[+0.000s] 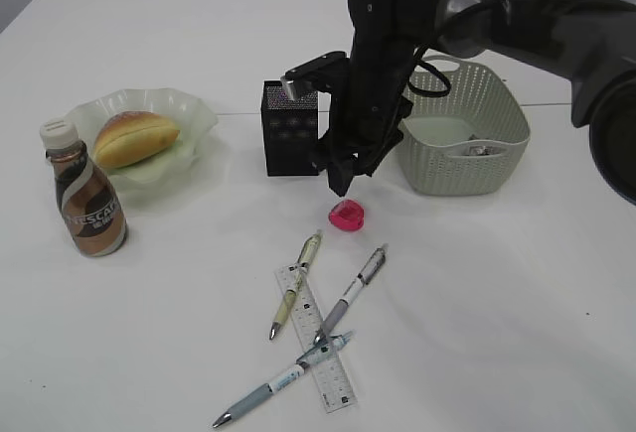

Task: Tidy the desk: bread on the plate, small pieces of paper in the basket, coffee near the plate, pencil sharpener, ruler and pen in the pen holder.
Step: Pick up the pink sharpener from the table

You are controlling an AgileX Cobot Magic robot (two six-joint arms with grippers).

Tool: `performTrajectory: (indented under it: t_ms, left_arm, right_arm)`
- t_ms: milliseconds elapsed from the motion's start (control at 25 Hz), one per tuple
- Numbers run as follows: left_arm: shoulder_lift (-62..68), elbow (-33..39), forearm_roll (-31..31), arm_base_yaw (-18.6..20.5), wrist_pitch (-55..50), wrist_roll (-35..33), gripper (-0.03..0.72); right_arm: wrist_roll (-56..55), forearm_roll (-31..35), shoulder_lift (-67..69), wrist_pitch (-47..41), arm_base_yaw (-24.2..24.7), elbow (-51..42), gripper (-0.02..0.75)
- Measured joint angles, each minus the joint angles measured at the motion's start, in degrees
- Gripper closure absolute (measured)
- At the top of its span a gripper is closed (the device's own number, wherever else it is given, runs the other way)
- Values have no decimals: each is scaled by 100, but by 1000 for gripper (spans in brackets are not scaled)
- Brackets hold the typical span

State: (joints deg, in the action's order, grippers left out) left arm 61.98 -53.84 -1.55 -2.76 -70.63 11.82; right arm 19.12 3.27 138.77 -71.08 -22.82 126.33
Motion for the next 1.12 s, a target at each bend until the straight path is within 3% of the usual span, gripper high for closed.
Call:
performTrajectory:
  t_ms: [120, 240, 1120]
  left_arm:
    - [0, 0, 0, 0, 0, 0, 287]
    - [0, 0, 0, 0, 0, 0, 253]
    - [0, 0, 12, 0, 0, 0, 244]
  right_arm:
    - [0, 15, 0, 0, 0, -95, 295]
    - [0, 181, 0, 8, 0, -104, 278]
    - [197, 132, 243, 33, 0, -104, 213]
